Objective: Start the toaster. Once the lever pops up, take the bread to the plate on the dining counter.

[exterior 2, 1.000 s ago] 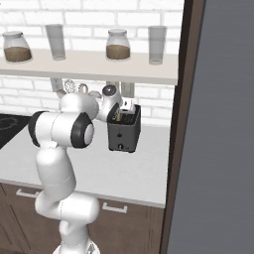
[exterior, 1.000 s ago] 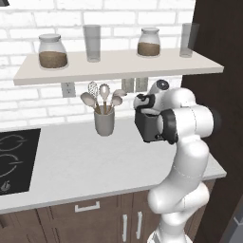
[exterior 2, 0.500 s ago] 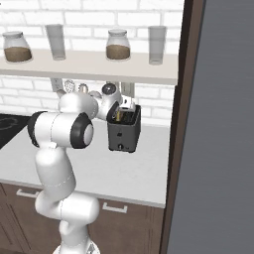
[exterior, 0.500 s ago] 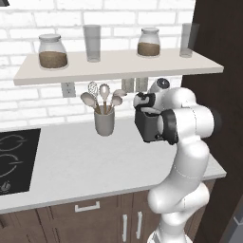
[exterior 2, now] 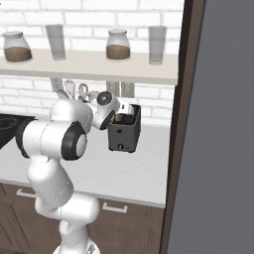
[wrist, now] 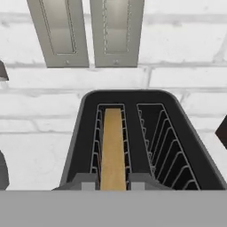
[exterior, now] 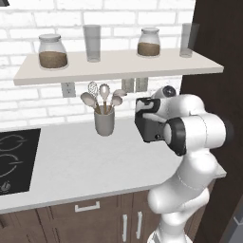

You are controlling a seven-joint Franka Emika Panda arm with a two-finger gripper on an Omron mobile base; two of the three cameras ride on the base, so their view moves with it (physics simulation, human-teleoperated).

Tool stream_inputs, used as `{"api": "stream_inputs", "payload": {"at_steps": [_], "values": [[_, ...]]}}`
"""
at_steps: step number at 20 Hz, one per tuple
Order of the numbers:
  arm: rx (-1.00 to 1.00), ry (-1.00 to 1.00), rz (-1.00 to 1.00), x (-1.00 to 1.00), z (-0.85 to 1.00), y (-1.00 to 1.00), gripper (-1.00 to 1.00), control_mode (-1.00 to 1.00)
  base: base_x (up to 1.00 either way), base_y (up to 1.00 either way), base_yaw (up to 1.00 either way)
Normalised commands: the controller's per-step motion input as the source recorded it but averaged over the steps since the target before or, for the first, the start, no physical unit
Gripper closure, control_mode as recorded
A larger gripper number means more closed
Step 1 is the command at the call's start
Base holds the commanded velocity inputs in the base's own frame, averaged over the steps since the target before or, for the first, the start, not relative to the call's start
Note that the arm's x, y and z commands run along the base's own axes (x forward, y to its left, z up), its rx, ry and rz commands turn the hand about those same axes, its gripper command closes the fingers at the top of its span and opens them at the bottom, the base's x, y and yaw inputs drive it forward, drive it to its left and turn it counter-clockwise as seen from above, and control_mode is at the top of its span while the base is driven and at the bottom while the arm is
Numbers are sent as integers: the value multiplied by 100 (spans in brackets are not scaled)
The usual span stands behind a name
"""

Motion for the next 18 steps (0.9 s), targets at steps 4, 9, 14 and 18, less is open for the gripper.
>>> {"api": "stream_inputs", "payload": {"at_steps": [4, 9, 14, 18], "values": [[2, -11, 0, -17, 54, -10, 100, -100, 0, 0, 0], [6, -12, 0, -42, 99, -11, 100, -100, 0, 0, 0], [2, 0, 0, -71, 58, -1, 100, -100, 0, 0, 0], [3, 0, 0, -100, 69, 0, 100, -100, 0, 0, 0]]}}
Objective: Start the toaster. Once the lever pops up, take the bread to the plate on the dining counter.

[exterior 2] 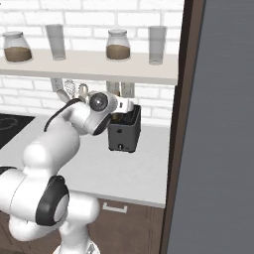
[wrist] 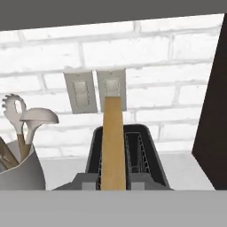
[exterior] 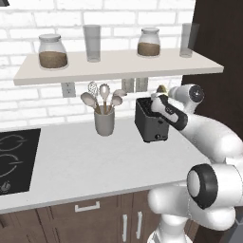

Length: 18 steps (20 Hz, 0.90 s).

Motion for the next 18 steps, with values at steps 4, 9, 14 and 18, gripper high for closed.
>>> {"api": "stream_inputs", "payload": {"at_steps": [4, 9, 14, 18], "values": [[8, 10, 0, -100, 99, 0, 100, -100, 0, 0, 0], [5, 38, 0, -100, 84, 3, 100, -100, 0, 0, 0], [0, 43, 0, -100, 19, 15, 100, -100, 0, 0, 0], [0, 16, 0, -100, -7, 25, 100, -100, 0, 0, 0]]}}
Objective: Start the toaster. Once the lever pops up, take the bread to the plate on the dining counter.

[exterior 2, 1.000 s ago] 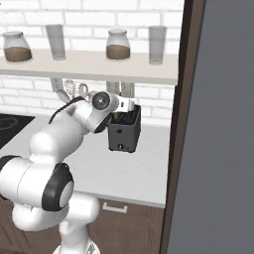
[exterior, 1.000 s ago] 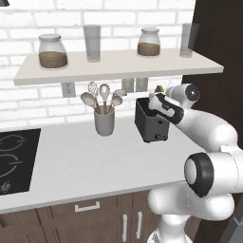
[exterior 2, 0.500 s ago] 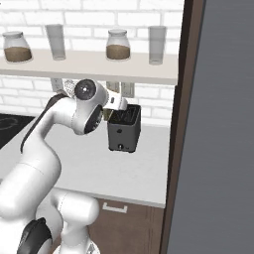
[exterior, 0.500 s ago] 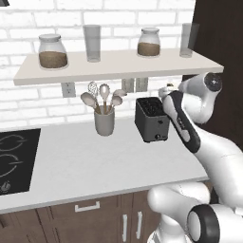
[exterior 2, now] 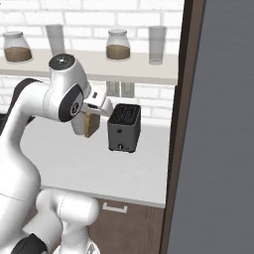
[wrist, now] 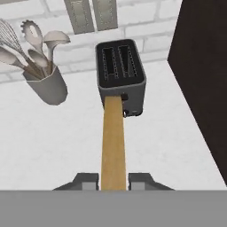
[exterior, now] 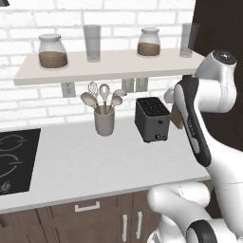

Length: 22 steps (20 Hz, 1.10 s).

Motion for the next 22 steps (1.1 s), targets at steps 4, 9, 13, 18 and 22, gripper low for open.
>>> {"api": "stream_inputs", "payload": {"at_steps": [4, 9, 13, 18, 22], "values": [[-1, -4, 0, -100, 0, 2, 100, -100, 0, 0, 0], [0, -9, 0, -100, -15, 0, 100, -100, 0, 0, 0], [0, -6, 0, -70, -18, 0, 100, -100, 0, 0, 0], [0, 0, 0, -15, -4, 0, 100, 100, -19, 0, 0], [0, 0, 0, 0, 0, 0, 100, 100, -97, 16, 0]]}}
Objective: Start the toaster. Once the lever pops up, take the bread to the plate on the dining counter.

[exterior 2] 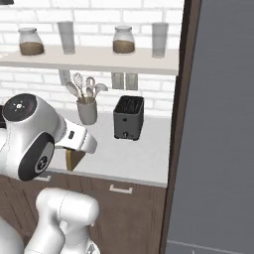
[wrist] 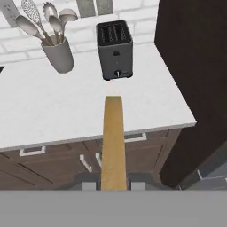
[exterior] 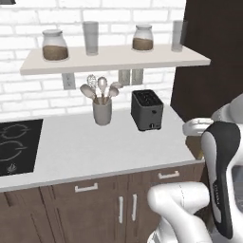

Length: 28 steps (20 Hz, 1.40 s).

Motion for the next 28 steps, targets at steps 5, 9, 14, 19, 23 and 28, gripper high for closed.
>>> {"api": "stream_inputs", "payload": {"at_steps": [5, 9, 14, 19, 23, 28], "values": [[0, 0, 0, 0, 0, 0, 100, 100, -100, 49, 0], [0, 0, 0, 0, 0, 0, 100, 100, -56, 69, 33], [0, 0, 0, 0, 0, 0, 100, 100, -12, 62, 88], [0, 0, 0, 0, 0, 0, 100, 100, -7, 50, 96], [0, 0, 0, 0, 0, 0, 100, 100, -16, 41, 97], [0, 0, 0, 0, 0, 0, 100, 100, -22, 31, 98]]}}
